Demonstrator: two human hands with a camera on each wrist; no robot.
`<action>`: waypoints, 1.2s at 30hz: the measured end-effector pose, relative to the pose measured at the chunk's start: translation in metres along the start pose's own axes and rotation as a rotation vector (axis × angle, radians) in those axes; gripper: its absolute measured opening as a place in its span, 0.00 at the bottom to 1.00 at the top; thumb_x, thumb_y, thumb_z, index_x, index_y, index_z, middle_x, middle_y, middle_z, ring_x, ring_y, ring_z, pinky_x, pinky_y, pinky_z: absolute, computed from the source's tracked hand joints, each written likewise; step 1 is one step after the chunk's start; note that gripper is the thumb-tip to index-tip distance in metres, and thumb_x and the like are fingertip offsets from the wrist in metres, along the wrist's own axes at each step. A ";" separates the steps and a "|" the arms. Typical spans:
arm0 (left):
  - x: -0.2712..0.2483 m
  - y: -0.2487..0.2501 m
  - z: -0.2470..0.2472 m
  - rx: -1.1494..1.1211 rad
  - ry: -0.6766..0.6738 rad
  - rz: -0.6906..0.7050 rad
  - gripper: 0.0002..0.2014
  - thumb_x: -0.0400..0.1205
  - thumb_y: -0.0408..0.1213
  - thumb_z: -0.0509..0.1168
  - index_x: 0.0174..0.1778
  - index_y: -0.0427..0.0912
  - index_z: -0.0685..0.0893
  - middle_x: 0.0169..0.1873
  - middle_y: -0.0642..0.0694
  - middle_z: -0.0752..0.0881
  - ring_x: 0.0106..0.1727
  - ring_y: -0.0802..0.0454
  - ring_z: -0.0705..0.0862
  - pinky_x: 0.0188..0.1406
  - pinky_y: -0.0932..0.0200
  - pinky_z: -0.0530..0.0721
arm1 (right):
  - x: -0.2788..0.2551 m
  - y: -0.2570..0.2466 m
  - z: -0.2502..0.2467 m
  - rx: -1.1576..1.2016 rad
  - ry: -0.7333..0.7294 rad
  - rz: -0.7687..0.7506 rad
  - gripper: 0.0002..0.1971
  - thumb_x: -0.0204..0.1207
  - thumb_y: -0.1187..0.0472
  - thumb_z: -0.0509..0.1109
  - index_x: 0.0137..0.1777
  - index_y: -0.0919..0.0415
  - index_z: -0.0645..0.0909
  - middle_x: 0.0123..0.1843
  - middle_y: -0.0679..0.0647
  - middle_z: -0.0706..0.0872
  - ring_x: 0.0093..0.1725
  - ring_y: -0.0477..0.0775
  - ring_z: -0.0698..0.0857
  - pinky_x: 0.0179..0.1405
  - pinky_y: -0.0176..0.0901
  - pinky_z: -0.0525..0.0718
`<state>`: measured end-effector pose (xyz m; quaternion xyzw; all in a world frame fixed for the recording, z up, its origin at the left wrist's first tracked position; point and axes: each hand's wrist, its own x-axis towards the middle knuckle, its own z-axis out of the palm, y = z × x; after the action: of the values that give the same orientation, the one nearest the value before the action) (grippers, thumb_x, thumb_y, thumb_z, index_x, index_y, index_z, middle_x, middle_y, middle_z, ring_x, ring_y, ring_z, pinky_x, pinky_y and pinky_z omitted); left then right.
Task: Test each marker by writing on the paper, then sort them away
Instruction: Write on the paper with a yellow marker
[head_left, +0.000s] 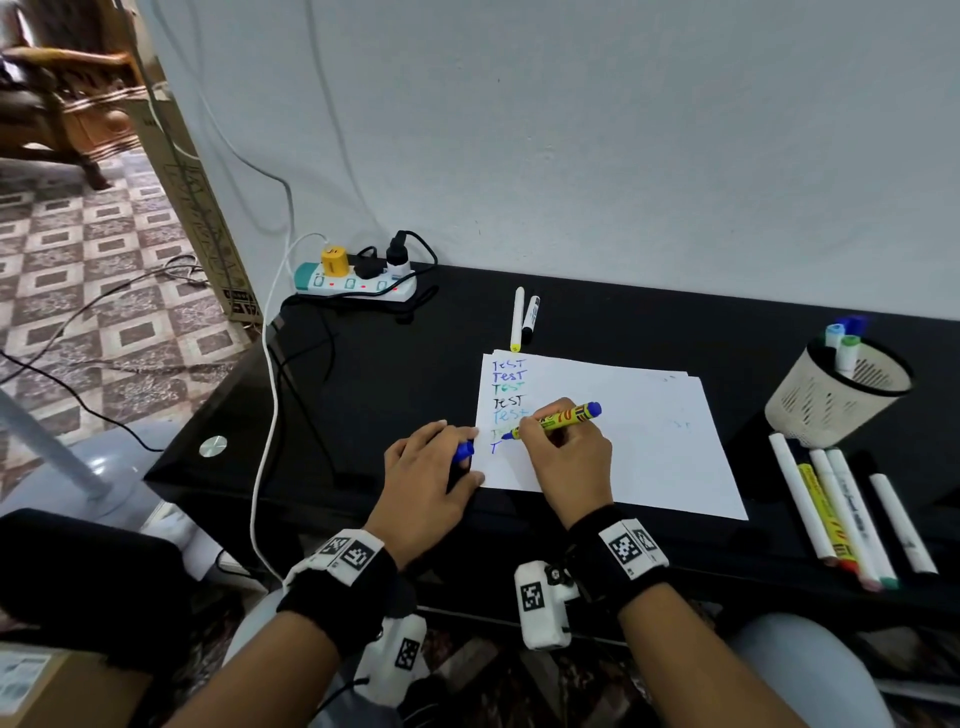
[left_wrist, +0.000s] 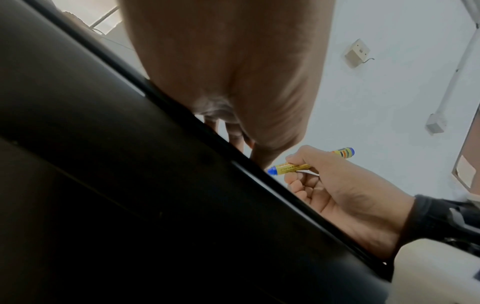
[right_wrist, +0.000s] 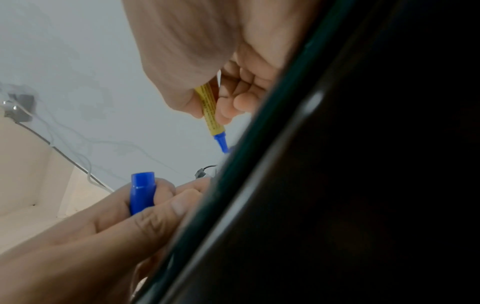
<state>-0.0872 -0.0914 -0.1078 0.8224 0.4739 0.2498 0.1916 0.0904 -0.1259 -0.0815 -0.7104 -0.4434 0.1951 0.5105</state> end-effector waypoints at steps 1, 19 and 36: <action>0.000 0.000 0.000 -0.001 0.000 -0.002 0.22 0.82 0.50 0.65 0.72 0.58 0.73 0.59 0.60 0.80 0.82 0.60 0.60 0.77 0.53 0.52 | -0.001 0.000 0.000 0.006 0.003 0.001 0.09 0.78 0.58 0.74 0.37 0.56 0.81 0.27 0.47 0.85 0.30 0.39 0.83 0.32 0.23 0.75; 0.000 0.002 -0.003 -0.013 -0.035 -0.016 0.23 0.82 0.49 0.66 0.74 0.56 0.73 0.46 0.67 0.75 0.81 0.60 0.61 0.77 0.53 0.52 | 0.001 0.002 -0.002 -0.017 0.053 0.039 0.09 0.75 0.59 0.72 0.38 0.62 0.80 0.28 0.53 0.85 0.35 0.48 0.83 0.31 0.24 0.74; 0.000 0.003 -0.004 -0.022 -0.045 -0.016 0.23 0.82 0.48 0.66 0.74 0.57 0.73 0.45 0.66 0.78 0.81 0.60 0.61 0.78 0.52 0.52 | 0.000 0.001 -0.002 0.015 0.121 0.089 0.09 0.78 0.59 0.72 0.37 0.58 0.79 0.31 0.51 0.86 0.32 0.46 0.84 0.31 0.22 0.72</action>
<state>-0.0879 -0.0921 -0.1029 0.8217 0.4733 0.2351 0.2134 0.0924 -0.1274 -0.0815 -0.7360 -0.3783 0.1776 0.5326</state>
